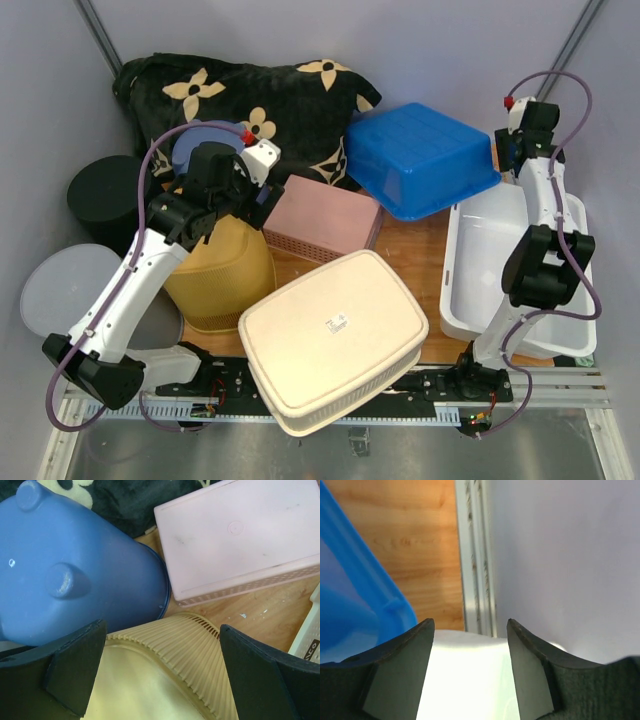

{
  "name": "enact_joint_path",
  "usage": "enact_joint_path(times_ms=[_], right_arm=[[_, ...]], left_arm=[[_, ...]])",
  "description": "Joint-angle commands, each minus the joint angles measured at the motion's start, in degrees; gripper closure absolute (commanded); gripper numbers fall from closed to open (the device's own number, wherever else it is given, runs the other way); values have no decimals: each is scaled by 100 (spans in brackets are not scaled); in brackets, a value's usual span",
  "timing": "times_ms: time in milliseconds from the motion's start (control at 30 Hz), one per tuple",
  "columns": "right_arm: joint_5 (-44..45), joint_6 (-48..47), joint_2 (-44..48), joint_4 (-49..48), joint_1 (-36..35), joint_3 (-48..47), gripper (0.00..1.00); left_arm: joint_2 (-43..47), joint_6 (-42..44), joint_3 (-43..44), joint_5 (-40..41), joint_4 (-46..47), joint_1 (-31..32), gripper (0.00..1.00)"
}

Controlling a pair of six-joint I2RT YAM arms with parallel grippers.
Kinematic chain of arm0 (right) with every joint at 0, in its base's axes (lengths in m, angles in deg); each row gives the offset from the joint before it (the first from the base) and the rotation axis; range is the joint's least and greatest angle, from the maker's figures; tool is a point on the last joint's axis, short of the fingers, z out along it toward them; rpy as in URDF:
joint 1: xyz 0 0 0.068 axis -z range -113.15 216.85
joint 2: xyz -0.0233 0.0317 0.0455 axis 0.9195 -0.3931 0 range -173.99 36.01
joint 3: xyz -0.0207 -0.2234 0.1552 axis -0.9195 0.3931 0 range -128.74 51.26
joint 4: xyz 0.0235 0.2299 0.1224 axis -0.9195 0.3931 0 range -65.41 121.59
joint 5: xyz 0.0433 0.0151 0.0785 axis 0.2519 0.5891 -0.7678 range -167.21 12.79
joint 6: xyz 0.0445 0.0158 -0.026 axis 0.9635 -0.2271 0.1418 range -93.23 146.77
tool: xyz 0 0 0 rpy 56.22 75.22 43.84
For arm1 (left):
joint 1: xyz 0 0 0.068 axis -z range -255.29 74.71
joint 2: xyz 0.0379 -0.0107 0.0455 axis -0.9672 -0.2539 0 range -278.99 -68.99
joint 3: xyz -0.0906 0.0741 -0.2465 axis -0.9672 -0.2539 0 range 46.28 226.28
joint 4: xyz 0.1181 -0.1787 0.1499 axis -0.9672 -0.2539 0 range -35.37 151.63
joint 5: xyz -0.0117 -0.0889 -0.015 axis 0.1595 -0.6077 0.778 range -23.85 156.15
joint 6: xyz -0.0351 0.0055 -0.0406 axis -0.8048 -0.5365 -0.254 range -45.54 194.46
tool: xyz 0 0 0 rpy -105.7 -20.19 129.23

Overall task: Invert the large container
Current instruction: Adjust the container at the center of the board.

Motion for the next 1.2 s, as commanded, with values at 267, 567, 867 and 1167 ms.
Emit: enact_joint_path(times_ms=[267,567,867,1167], right_arm=[[699,63,-535,-22,309,-555,39],[999,76,-963,-110,398,-424,39],[416,31,-389,633,444,690,41],[-492,-809,802,996,1086,2689,41]], left_arm=[[90,-12,-84,-144,91,-68,1],[238,5,-322,-85,156,-72,1],[369,46,-481,-1,163,-73,1],[312,8,-616,-120,246,-73,1]])
